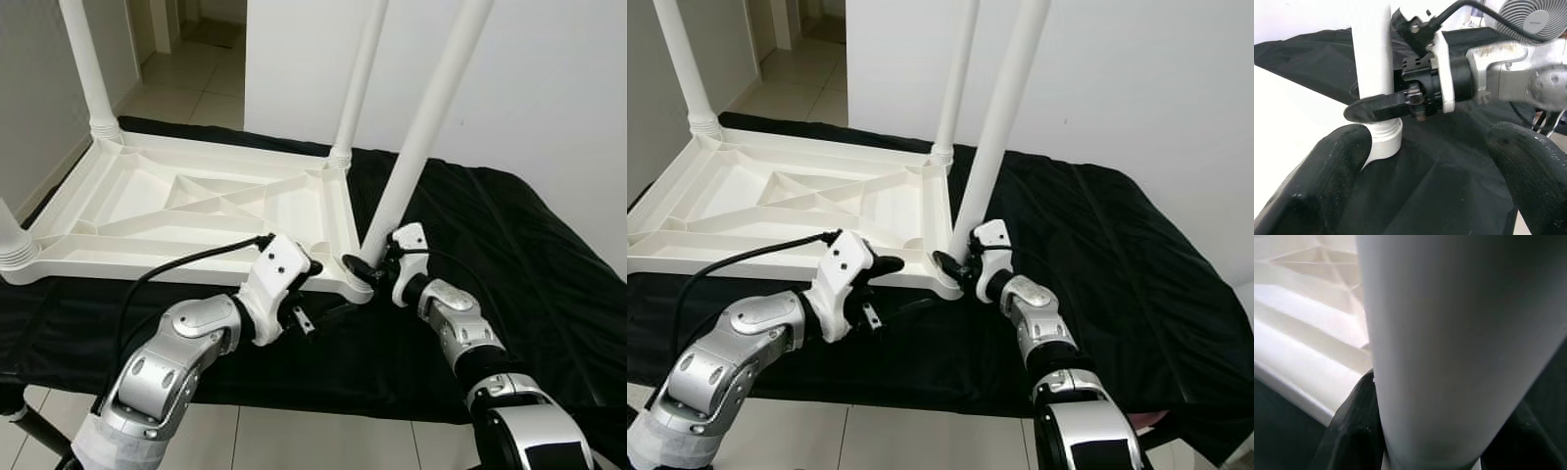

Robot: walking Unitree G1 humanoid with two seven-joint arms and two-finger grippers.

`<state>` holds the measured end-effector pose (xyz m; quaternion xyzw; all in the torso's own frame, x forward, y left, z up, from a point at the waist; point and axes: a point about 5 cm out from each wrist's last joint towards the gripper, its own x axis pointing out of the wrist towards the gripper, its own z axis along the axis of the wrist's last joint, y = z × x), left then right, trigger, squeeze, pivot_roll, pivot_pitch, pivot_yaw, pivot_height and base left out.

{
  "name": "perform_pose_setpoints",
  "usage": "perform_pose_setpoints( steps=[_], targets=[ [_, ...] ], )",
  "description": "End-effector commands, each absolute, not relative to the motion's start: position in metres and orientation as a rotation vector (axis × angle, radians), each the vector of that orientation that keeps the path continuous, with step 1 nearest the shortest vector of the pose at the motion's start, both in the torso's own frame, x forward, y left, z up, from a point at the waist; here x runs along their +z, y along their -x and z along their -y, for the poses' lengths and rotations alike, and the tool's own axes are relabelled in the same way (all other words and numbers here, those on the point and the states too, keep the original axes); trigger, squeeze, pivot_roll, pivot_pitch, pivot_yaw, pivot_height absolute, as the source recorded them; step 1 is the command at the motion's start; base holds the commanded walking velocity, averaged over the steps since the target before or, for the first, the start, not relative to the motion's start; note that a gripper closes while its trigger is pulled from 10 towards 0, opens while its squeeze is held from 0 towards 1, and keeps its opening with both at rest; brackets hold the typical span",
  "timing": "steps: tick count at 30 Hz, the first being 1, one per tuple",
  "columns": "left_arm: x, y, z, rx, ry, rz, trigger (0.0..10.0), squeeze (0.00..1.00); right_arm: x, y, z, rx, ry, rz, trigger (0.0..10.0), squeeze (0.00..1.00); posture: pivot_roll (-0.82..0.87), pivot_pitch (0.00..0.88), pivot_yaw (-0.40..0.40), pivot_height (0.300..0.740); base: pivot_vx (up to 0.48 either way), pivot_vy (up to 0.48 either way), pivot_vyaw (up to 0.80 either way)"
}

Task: Building children table

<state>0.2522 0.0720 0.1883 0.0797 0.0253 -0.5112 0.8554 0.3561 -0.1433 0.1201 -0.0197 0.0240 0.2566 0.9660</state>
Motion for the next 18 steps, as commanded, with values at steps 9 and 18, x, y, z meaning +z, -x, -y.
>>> perform_pose_setpoints(
  steps=[9,18],
  targets=[
    [0.19,-0.253,-0.063,-1.097,-0.169,-0.032,10.0,0.0,0.12,-0.326,0.136,-0.083,0.026,-0.085,0.0,0.0,0.05,0.0,-0.14,0.74,0.0,0.0,0.0],
    [0.19,-0.252,-0.064,-1.097,-0.17,-0.033,10.0,0.0,0.122,-0.317,0.12,-0.115,-0.018,-0.098,0.0,0.0,0.06,0.0,-0.14,0.74,0.0,0.0,0.0]
  ],
)
